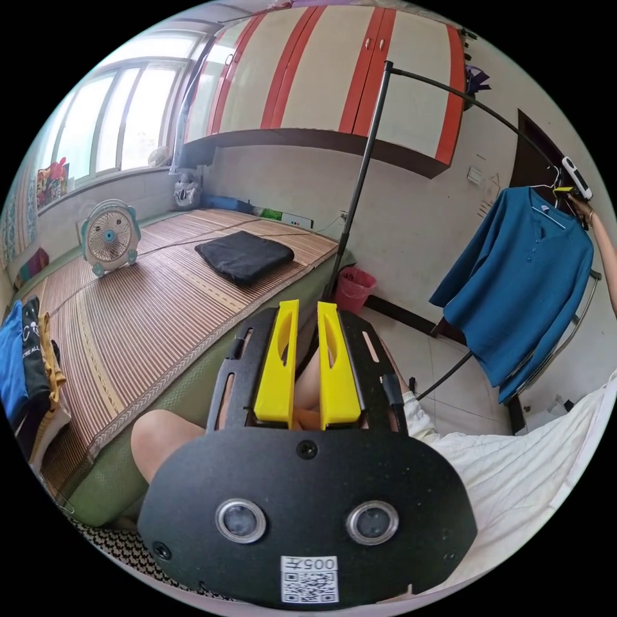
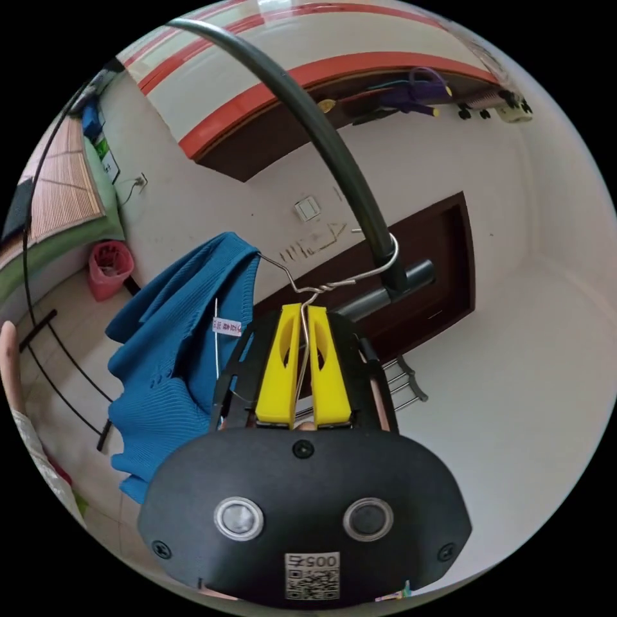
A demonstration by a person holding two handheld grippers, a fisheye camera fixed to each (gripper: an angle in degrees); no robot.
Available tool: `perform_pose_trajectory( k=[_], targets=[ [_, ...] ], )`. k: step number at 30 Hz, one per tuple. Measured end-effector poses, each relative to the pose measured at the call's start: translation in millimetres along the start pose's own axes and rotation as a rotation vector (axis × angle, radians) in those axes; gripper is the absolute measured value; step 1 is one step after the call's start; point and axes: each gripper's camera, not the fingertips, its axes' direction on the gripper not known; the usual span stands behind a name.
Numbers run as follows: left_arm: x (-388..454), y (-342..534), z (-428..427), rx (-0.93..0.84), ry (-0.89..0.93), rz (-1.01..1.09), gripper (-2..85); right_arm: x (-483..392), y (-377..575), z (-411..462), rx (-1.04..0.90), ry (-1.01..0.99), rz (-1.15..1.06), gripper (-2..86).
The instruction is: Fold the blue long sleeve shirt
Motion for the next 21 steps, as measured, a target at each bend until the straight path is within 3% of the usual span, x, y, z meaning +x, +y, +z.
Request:
perform_pose_trajectory(
  k=[4, 12, 21],
  targets=[
    [-4, 1, -1, 0.002, -0.001, -0.005, 6.3, -6, -7, 14, -0.017, 0.046, -0.070, -1.2],
    [-17, -1, -4, 0.003, -0.006, -0.019, 5.9, 23, -8, 11, 0.038, 0.122, 0.005, -1.3],
    [-29, 0, -1, -0.009, 0.012, -0.033, 5.6, 40, -12, -57, 0.232, 0.126, -0.036, -1.5]
  ],
)
